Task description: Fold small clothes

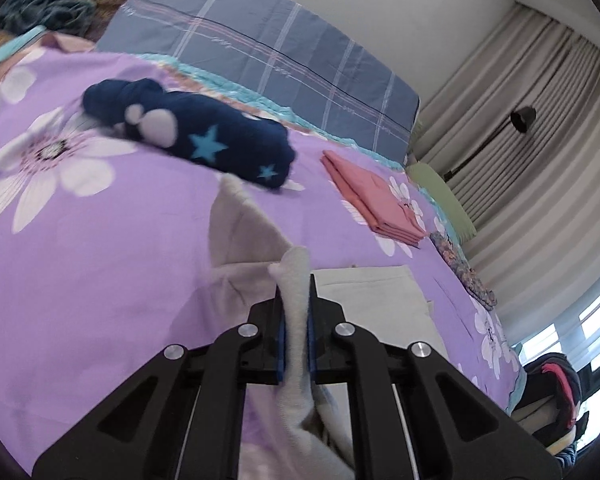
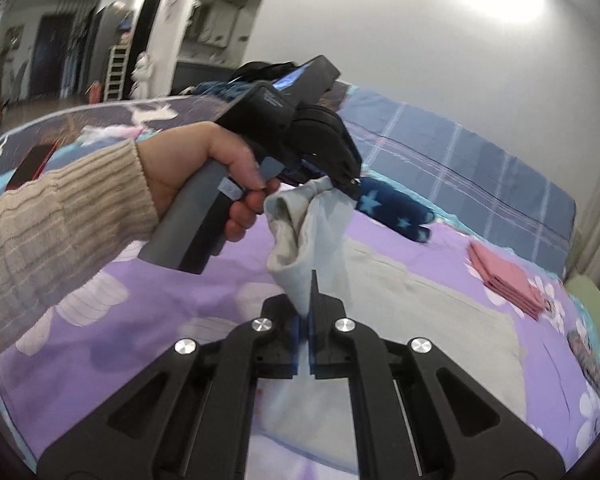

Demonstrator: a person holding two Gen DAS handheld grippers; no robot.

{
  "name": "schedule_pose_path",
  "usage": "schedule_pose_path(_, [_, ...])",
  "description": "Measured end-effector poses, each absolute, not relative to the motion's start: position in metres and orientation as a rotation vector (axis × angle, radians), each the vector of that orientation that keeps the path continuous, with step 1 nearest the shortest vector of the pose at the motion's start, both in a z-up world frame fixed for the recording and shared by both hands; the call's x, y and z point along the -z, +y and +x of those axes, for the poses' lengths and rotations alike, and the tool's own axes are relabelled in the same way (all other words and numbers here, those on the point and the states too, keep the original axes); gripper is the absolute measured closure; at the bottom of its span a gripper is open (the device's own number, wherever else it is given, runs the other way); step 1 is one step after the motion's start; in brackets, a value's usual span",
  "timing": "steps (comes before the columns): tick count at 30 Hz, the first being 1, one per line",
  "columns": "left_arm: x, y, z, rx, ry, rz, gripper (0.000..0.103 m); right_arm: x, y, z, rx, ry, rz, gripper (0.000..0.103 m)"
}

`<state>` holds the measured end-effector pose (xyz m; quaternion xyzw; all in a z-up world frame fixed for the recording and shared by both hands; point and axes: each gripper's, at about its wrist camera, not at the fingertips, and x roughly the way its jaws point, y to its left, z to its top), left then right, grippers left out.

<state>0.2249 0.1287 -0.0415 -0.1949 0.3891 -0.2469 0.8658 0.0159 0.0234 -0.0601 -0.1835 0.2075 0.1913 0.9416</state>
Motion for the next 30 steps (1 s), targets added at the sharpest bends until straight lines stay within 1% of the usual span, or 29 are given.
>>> schedule_pose_path(4, [0.034,0.086,0.23,0.499,0.83,-0.362,0.096,0.059,-0.024,0.019,-0.34,0.415,-0.312,0.1])
schedule_pose_path(10, [0.037,0.021,0.232,0.473,0.845,-0.304,0.096,0.068,-0.102,0.028,-0.29,0.478,-0.14,0.1])
schedule_pose_path(15, [0.04,-0.027,0.233,0.464,0.862,-0.241,0.096,0.078,-0.146,0.03,-0.282,0.518,-0.044,0.1])
schedule_pose_path(22, [0.043,-0.089,0.235,0.475,0.896,-0.148,0.096,0.089,-0.191,0.024,-0.251,0.534,0.043,0.1])
schedule_pose_path(30, [0.062,-0.162,0.235,0.515,0.928,-0.02,0.096,0.102,-0.24,0.02,-0.165,0.559,0.145,0.1])
